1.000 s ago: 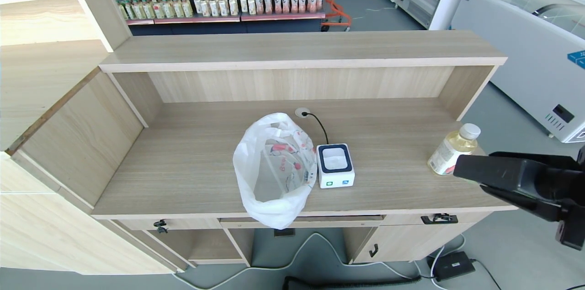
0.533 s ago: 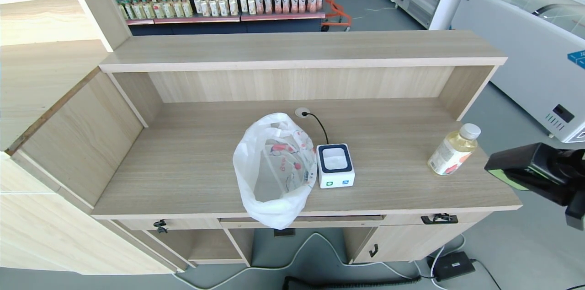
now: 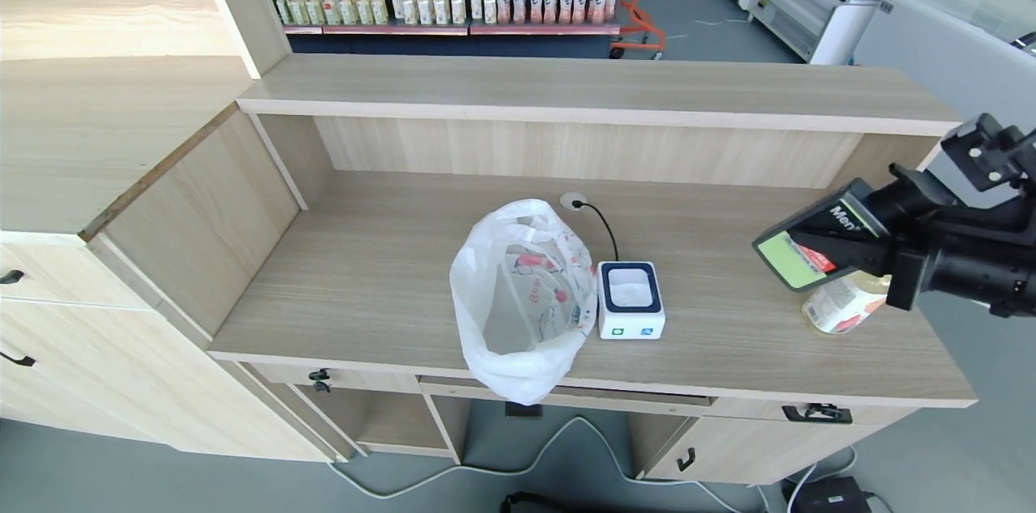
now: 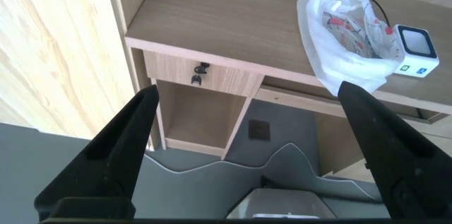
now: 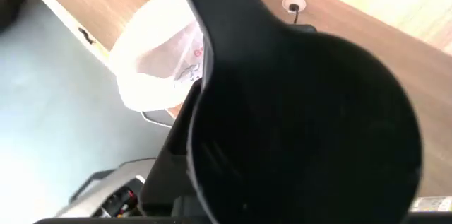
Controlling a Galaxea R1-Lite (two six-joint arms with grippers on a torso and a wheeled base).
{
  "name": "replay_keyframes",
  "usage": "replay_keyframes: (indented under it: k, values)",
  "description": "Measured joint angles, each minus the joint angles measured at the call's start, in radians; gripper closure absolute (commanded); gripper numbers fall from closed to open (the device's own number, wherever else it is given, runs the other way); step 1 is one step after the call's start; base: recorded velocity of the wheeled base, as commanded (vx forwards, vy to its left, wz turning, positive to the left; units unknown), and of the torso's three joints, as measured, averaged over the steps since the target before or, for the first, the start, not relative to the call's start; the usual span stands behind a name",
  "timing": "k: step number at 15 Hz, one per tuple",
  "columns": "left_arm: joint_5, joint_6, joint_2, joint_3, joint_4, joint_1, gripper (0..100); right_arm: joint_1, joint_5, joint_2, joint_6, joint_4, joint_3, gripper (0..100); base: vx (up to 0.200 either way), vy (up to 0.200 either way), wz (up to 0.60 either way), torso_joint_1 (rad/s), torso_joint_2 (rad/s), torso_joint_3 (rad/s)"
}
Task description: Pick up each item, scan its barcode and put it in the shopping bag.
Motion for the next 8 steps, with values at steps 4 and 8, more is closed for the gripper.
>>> replay_keyframes:
  k: [4,8]
  values:
    - [0.000,0.000,0.000,0.000,0.000,0.000,0,0.054,-0.099,0.230,0.370,-0.017,-0.174,100,0.000,0.000,0.00,0.000,0.00,0.000]
    - [0.000,0.000,0.000,0.000,0.000,0.001,0,0.071,-0.121,0.387,0.404,-0.020,-0.227,100,0.000,0.000,0.00,0.000,0.00,0.000]
